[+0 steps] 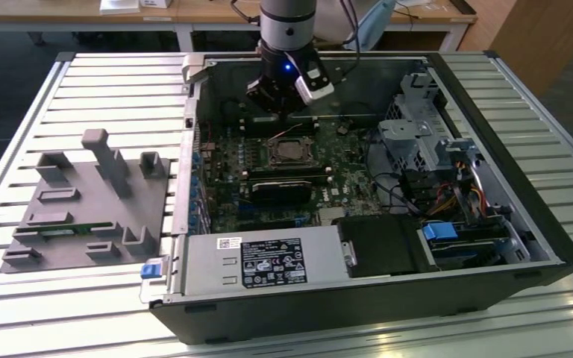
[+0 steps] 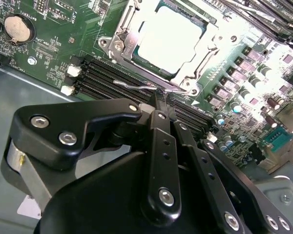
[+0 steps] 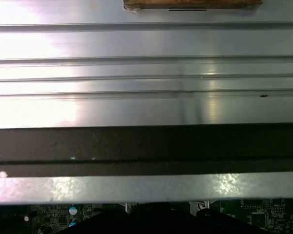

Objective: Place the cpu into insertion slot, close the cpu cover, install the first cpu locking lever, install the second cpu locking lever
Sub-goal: 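Install the first cpu locking lever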

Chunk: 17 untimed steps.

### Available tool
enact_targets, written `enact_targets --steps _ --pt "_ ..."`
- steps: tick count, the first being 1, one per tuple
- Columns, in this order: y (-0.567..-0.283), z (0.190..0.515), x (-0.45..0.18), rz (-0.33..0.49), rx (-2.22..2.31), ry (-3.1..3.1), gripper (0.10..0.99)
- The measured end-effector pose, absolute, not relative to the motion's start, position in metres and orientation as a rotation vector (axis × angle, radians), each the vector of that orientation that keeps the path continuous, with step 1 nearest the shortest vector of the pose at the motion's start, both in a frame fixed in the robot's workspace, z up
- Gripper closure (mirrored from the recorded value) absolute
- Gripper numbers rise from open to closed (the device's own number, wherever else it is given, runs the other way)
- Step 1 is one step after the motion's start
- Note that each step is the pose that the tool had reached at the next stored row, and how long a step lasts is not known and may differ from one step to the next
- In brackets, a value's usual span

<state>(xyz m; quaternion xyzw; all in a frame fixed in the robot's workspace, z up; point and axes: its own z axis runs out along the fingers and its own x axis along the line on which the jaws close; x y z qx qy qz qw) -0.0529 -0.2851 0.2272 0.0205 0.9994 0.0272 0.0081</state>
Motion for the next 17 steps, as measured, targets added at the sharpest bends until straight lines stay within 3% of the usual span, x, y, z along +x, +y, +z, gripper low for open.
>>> enact_targets --steps 17 --pt "-0.284 0.2237 -0.0463 0.085 0.064 3.124 0.98"
